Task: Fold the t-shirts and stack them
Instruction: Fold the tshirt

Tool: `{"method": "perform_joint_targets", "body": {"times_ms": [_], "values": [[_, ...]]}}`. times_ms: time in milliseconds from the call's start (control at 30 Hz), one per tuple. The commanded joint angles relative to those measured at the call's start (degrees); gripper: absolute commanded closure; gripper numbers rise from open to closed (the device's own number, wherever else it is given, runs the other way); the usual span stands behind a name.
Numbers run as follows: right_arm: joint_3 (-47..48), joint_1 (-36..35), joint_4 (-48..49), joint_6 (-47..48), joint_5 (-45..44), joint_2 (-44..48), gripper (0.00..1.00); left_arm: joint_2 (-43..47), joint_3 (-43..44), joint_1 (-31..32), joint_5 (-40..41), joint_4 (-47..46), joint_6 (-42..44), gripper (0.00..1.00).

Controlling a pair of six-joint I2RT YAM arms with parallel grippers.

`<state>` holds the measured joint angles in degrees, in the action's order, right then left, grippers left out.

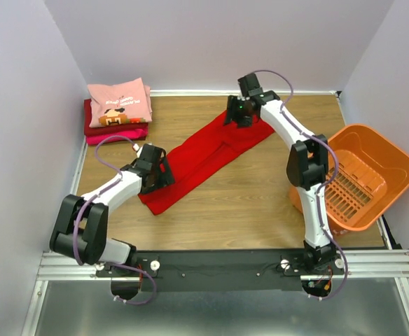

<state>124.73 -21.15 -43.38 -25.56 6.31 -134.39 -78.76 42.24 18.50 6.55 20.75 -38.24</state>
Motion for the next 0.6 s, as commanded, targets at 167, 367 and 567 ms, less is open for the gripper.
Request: {"method": "perform_joint_targets", "body": {"times_ms": [167,367,567], "values": [[-6.95,-6.01,-0.13,-3.70,2.22,-0.70,0.34,-2.10,-2.68,0.48,2.33,-2.30,-2.10,0.09],[-8.79,-6.01,-0.22,-4.41,-1.38,-3.60,0.34,1.50,-8.40,2.67,-0.75,-2.83,-4.99,0.11],[-9.41,-6.01,-0.22,-5.99,-2.17,-6.23,0.34,6.86,-12.53,6.62,-4.79,-2.56,-9.83,0.11]]}}
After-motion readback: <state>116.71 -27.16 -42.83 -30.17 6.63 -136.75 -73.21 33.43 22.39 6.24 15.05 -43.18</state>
